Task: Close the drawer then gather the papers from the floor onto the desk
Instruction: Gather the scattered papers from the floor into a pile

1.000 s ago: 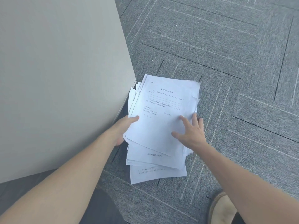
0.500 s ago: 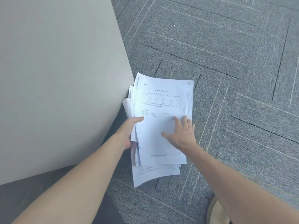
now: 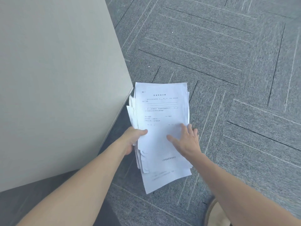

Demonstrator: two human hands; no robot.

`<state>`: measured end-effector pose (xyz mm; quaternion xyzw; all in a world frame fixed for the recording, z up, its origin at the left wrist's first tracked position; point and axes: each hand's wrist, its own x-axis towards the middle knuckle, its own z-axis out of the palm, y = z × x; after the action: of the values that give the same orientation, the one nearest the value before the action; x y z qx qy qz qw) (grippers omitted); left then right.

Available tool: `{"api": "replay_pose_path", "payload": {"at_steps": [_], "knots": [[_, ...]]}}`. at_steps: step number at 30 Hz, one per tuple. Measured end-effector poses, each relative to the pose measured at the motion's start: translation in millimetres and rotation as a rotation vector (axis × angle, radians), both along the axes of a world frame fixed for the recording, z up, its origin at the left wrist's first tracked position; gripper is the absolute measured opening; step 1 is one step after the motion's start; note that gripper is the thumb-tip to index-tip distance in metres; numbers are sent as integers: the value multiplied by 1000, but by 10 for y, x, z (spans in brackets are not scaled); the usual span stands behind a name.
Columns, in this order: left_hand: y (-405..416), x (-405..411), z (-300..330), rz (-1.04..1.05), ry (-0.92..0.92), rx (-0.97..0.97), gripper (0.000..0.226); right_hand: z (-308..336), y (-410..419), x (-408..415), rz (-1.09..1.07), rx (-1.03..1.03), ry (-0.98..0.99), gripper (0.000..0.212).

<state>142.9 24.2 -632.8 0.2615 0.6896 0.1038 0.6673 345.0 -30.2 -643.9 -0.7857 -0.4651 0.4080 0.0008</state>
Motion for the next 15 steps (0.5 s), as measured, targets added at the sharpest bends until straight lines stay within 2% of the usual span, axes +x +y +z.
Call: {"api": "replay_pose_path", "payload": {"at_steps": [2, 5, 8, 11, 15], "knots": [[-20, 42, 31, -30, 61, 49, 46, 74, 17, 78, -78, 15, 118, 84], [-32, 26, 157, -29, 79, 75, 48, 201, 22, 242, -335, -7, 410, 88], [-4, 45, 459, -54, -25, 55, 45, 327, -19, 411, -599, -7, 473, 85], [60, 114, 905, -101, -160, 63, 32, 708, -64, 500, -768, -20, 617, 55], [178, 256, 1767, -132, -233, 124, 32, 1469, -30, 650, -779, 104, 686, 21]]}}
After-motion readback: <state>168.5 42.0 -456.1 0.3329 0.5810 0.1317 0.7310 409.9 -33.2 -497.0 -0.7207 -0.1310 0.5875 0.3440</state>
